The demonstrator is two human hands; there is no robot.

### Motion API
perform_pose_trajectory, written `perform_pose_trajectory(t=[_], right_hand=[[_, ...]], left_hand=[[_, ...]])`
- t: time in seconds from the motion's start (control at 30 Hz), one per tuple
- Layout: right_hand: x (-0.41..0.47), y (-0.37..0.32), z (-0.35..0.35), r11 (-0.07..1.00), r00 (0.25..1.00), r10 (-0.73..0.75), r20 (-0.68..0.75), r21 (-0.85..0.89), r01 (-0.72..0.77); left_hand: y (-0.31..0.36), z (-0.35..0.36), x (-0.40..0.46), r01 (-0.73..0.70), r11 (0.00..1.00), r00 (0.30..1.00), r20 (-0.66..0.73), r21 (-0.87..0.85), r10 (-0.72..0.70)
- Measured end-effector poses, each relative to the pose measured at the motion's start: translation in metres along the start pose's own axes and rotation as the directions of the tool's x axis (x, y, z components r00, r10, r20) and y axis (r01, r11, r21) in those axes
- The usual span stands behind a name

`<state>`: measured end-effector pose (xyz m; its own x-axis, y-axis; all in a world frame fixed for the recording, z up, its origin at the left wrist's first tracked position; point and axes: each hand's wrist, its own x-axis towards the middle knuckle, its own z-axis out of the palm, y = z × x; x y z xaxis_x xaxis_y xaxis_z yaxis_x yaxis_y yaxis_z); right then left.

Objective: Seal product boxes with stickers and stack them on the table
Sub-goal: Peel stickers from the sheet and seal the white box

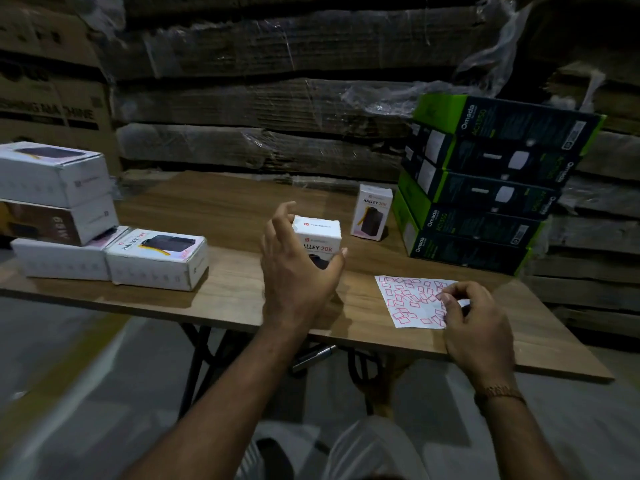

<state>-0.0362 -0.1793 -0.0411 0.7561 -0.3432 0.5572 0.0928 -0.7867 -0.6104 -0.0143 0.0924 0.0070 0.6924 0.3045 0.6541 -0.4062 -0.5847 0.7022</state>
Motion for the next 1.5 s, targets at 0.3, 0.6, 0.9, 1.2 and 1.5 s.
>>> perform_pose_trajectory(t=[0.3, 0.6, 0.9, 1.2, 1.5], right_hand=[[0.000, 0.002, 0.002, 1.000, 1.000, -0.017, -0.015, -0.002, 0.017], [0.000, 0.002, 0.002, 1.000, 1.000, -0.012, -0.011, -0.003, 0.012], [-0.001, 0.001, 0.002, 1.000, 1.000, -0.021, -0.023, 0.004, 0.021], [-0.001, 0.000, 0.003, 1.000, 1.000, -0.015, -0.026, -0.007, 0.015], [0.000, -0.002, 0.001, 0.999, 0.999, -0.026, -0.022, -0.030, 0.025]], left_hand=[[-0.015, -0.017, -0.002, -0.088, 0.969, 0.985, 0.126, -0.230, 0.120], [-0.022, -0.037, 0.003, -0.060, 0.980, 0.968, 0.227, -0.190, 0.103], [-0.015, -0.058, 0.023, -0.102, 0.977, 0.898, 0.404, -0.190, 0.172], [0.016, -0.050, 0.044, -0.054, 0.992, 0.731, 0.672, -0.115, 0.118], [0.013, -0.043, 0.032, -0.051, 0.979, 0.718, 0.675, -0.196, 0.172]])
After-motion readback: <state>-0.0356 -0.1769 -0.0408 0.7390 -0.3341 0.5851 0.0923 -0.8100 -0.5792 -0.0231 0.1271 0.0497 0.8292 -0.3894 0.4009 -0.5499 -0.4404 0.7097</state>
